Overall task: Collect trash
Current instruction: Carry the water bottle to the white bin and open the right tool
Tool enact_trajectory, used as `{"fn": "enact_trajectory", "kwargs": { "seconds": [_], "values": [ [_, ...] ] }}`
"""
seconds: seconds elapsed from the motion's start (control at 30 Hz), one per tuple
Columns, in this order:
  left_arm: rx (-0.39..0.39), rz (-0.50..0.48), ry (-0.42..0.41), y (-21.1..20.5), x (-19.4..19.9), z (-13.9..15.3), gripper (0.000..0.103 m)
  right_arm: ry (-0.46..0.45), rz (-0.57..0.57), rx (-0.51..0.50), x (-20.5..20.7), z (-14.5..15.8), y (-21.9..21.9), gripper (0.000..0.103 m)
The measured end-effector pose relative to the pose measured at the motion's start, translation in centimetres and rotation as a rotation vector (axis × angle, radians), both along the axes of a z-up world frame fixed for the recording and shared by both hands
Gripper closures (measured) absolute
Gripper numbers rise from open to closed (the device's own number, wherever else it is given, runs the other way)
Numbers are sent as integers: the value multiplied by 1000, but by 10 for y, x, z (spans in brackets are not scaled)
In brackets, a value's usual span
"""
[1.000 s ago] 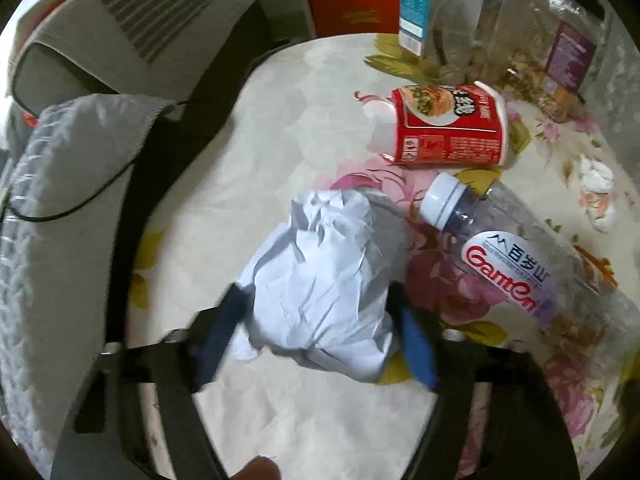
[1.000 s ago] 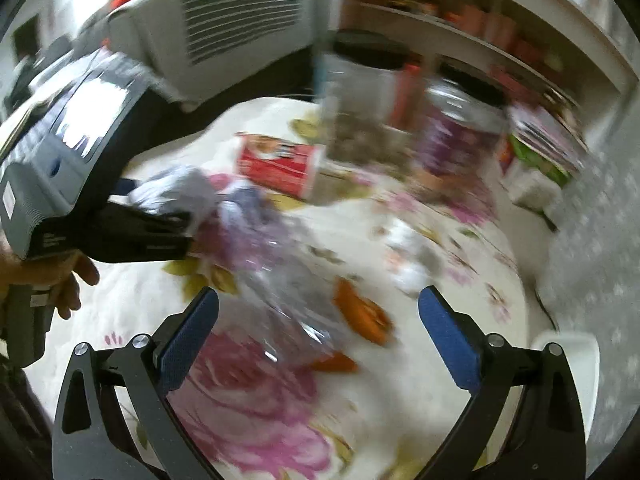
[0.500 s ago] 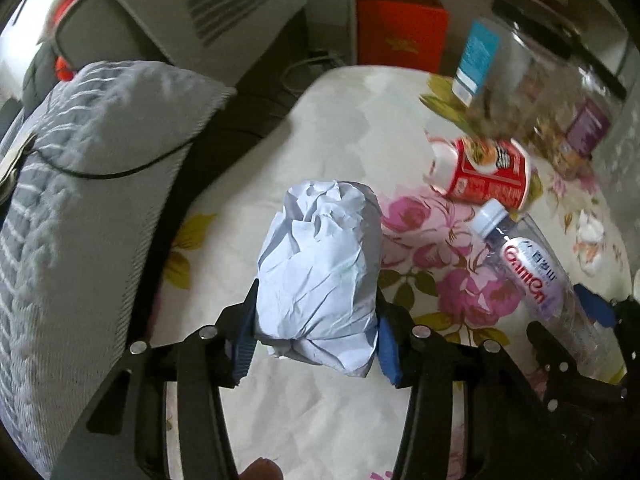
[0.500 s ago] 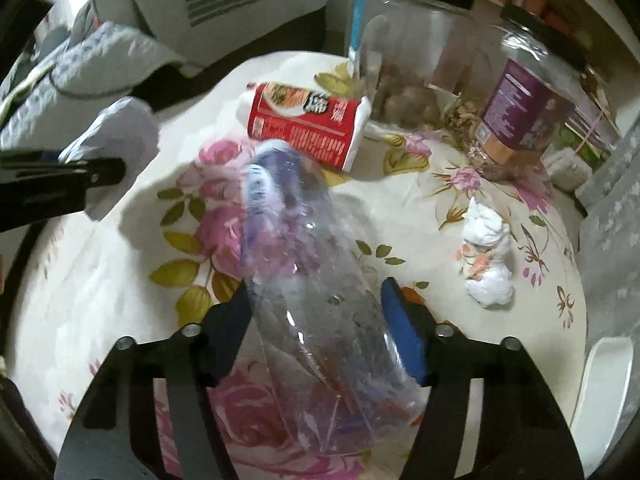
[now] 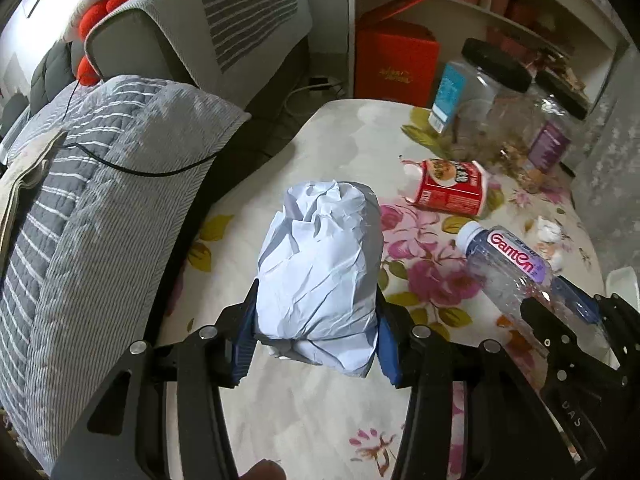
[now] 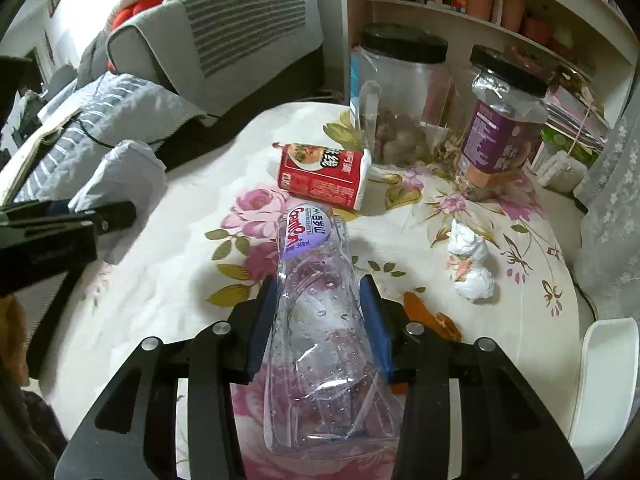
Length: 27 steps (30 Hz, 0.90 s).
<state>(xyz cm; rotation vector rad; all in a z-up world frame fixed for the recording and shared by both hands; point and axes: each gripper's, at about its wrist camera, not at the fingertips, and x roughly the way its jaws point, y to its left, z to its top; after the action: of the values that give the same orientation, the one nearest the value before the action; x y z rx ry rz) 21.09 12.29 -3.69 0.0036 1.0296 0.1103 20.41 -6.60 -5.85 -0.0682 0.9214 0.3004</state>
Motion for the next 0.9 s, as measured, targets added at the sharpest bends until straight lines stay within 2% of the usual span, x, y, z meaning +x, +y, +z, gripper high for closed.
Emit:
{"fn": "enact_trajectory", "kwargs": {
  "seconds": [0.2,0.9],
  "values": [
    [-23,8,-12,-2,-12,6,54,-3,-9,52,-9,12,-10,63],
    [-23,-55,-59,-61,-27,22,54,-69,-127,50,-38,37,-80,63]
  ]
}}
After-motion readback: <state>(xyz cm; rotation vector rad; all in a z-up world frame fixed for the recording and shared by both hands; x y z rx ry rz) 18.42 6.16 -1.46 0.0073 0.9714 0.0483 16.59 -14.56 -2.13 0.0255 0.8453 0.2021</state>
